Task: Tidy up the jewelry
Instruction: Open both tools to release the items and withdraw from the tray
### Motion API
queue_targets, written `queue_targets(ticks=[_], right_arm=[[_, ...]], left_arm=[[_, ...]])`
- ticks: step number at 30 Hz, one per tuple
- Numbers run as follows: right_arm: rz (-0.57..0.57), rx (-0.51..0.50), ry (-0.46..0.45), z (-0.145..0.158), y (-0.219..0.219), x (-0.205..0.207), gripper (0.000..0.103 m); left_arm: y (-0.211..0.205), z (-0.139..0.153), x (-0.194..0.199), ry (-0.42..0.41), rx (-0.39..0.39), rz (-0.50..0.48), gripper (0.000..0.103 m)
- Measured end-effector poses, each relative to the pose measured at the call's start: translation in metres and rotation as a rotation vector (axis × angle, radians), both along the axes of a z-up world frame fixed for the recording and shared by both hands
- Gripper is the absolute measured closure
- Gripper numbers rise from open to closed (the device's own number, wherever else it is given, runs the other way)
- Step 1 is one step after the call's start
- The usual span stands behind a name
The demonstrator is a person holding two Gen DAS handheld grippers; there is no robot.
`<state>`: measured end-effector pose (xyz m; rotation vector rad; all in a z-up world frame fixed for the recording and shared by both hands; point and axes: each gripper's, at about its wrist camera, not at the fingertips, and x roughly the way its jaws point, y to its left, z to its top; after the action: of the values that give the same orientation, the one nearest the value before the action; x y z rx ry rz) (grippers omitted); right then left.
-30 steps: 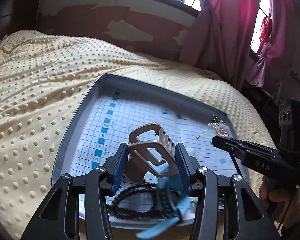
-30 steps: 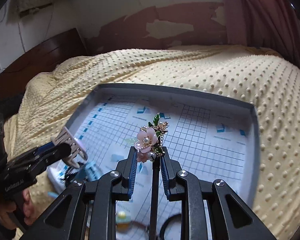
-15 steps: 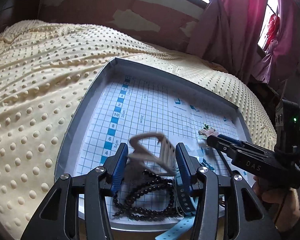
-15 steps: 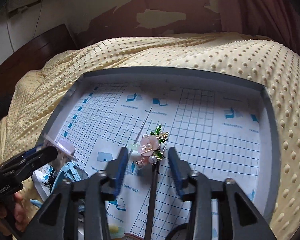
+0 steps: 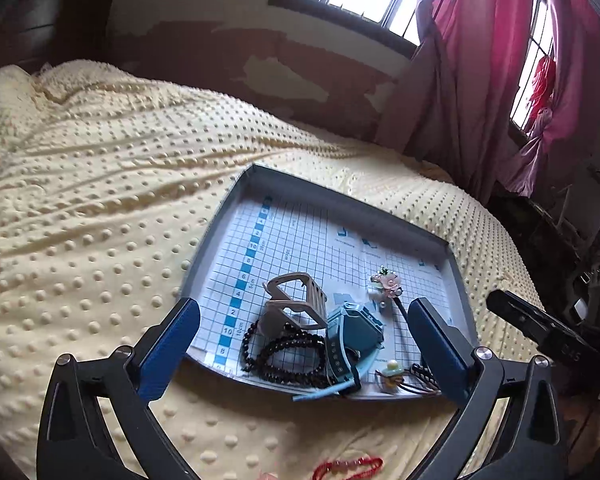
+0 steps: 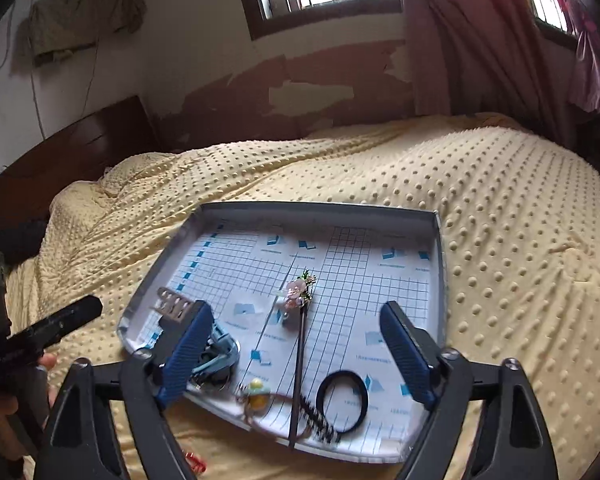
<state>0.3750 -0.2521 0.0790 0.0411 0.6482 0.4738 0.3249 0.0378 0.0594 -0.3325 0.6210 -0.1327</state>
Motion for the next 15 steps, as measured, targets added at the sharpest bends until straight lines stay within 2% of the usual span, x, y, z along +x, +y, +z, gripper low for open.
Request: queue_targets(ticks=[4,10,15], right_arm=[[0.008,0.015,-0.037,0.020,-0.008,-0.043,0.000],[0.031,0.016,-0.126,0.038,-0.011,-0.120,0.000],[0.021,0.016,-0.189,0.040,-0.020,-0.176,0.000]], left_arm=[[-0.006,0.021,-0.035,-0.067,0.048,0.016,0.001],[-0.022,0.041,-0.100,-0.160,0.156,-0.005,0.001],[-0.033,0.046,-0.152,-0.228,0.192,0.000,0.001]])
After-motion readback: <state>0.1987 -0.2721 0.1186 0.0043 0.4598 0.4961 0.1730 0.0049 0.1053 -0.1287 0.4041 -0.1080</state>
